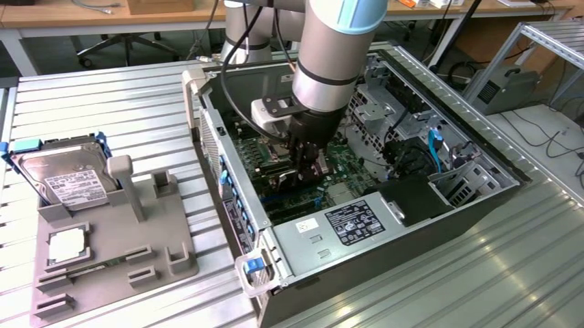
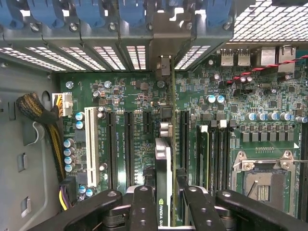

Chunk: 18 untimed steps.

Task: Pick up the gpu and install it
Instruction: 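Insert the gpu into the slot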

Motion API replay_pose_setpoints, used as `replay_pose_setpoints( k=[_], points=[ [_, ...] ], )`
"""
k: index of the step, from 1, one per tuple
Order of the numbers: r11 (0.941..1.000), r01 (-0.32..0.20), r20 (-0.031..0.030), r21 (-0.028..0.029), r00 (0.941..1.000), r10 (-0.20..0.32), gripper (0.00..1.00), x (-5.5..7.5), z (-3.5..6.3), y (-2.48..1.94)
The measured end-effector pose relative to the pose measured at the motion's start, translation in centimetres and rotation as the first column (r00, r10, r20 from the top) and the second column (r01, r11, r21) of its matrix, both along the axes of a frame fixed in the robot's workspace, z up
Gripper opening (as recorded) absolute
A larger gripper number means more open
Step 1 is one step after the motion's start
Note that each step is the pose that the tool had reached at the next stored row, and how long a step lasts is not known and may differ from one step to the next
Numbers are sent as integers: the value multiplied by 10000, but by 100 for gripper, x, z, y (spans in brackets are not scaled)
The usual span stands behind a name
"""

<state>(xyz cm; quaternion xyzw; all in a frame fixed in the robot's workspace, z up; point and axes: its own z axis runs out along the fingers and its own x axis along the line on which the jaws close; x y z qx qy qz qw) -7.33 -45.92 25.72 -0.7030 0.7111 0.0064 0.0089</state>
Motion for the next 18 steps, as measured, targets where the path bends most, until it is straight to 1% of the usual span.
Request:
replay_pose_setpoints(
  k=[18],
  points=[
    [10000, 1, 0, 0, 10000, -1, 27, -20, -8, 0]
  ],
)
